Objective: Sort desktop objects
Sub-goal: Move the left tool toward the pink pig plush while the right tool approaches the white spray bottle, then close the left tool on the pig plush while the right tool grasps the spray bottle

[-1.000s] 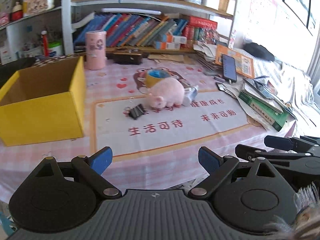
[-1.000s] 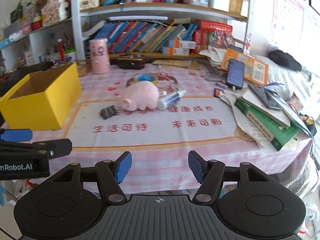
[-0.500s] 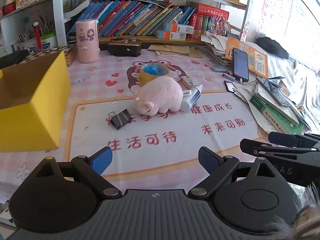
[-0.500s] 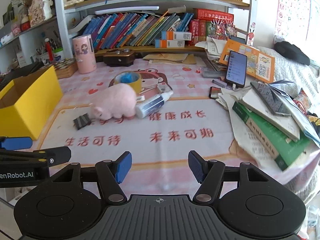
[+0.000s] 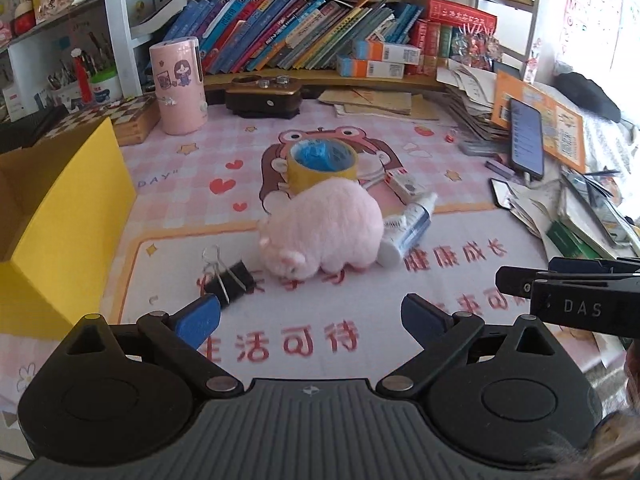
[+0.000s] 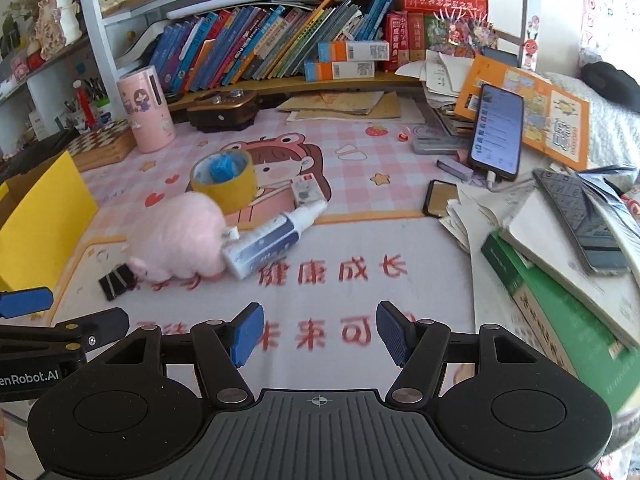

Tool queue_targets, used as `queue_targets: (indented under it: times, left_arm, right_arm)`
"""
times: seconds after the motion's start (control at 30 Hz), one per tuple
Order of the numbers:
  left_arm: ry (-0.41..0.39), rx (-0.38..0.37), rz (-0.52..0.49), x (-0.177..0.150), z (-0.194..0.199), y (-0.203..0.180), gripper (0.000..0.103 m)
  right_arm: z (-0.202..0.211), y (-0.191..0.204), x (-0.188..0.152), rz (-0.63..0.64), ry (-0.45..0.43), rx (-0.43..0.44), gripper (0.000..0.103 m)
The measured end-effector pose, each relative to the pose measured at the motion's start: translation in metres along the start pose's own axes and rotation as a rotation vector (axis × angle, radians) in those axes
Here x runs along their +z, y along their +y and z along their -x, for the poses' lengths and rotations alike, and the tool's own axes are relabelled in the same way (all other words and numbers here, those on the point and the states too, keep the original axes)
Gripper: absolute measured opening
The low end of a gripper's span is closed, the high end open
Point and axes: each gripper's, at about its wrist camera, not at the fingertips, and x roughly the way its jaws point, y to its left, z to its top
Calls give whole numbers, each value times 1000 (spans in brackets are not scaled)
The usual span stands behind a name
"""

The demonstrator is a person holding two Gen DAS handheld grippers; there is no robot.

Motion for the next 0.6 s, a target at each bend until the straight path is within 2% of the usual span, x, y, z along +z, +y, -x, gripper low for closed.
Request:
queue_targets:
  times: [0.17,0.37,0.6]
  left_arm:
    - [-39,10,-34,21,-22,-1,100]
    - [-17,25,-111,38,-60,-4,100]
    - [-42,36,-126,48,-61,2,100]
  right_arm:
    - [-17,-9,20,-2,-19,14,63]
    - [-57,-14,45,-56,16,41,63]
    - [-96,0,66,-85,31,55,63]
